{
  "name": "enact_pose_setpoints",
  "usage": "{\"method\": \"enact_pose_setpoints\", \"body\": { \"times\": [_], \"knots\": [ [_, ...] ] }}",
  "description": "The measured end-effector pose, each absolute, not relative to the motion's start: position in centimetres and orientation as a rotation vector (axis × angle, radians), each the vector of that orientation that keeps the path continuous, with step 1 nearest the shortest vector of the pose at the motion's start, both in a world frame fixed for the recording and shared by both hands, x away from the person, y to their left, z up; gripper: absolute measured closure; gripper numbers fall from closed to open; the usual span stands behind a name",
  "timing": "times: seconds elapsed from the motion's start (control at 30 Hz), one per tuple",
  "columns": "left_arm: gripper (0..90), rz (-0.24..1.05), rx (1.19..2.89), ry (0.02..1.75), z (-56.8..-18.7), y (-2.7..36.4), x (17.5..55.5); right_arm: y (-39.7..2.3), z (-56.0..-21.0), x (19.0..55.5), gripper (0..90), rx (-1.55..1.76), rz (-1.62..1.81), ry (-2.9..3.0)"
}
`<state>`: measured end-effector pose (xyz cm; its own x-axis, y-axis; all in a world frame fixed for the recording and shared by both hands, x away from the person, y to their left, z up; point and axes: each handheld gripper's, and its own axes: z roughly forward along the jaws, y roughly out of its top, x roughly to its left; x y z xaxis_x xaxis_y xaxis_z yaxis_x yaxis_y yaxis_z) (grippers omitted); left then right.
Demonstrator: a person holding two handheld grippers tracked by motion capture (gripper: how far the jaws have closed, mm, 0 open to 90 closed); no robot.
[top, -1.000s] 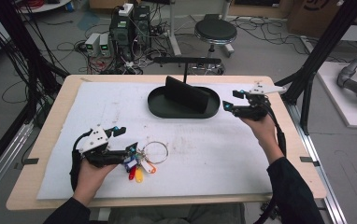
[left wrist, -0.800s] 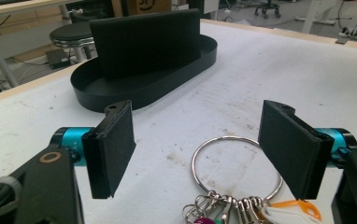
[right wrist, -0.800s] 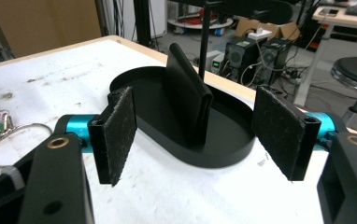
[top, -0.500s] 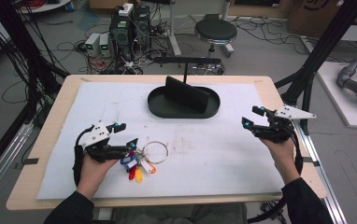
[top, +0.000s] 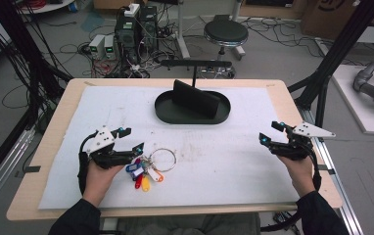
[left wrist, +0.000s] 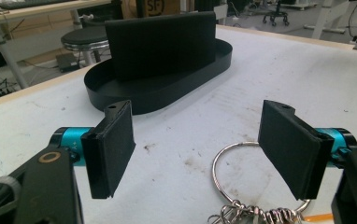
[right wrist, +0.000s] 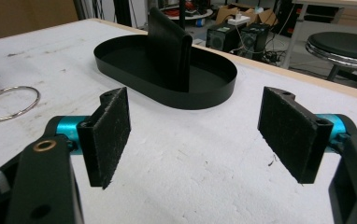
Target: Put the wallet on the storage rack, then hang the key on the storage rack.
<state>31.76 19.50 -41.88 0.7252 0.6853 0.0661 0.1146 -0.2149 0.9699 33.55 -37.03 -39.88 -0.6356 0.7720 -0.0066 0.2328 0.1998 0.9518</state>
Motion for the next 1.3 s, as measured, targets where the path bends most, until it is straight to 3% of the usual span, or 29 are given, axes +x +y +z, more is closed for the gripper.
{"method": "enact_pose_setpoints", "body": {
  "times": [0.77, 1.1, 1.17, 1.2, 1.3],
  "knots": [
    [26.9, 0.502, 1.782, 0.644, -41.1, 18.3, 32.4, -36.8, -40.9, 34.0, 22.1, 0.953, 1.416, 1.999],
    [26.8, 0.469, 1.818, 0.738, -40.8, 16.6, 33.9, -36.4, -41.0, 33.9, 22.9, 0.921, 1.395, 2.019],
    [28.3, 0.455, 1.840, 0.741, -40.8, 16.4, 34.1, -36.4, -41.1, 34.0, 22.9, 0.922, 1.389, 2.022],
    [34.4, 0.445, 1.860, 0.737, -40.8, 16.4, 34.2, -36.4, -41.1, 34.0, 23.0, 0.921, 1.390, 2.020],
    [35.3, 0.432, 1.904, 0.746, -40.9, 16.0, 34.6, -36.4, -41.1, 34.0, 23.0, 0.927, 1.392, 2.018]
  ]
}}
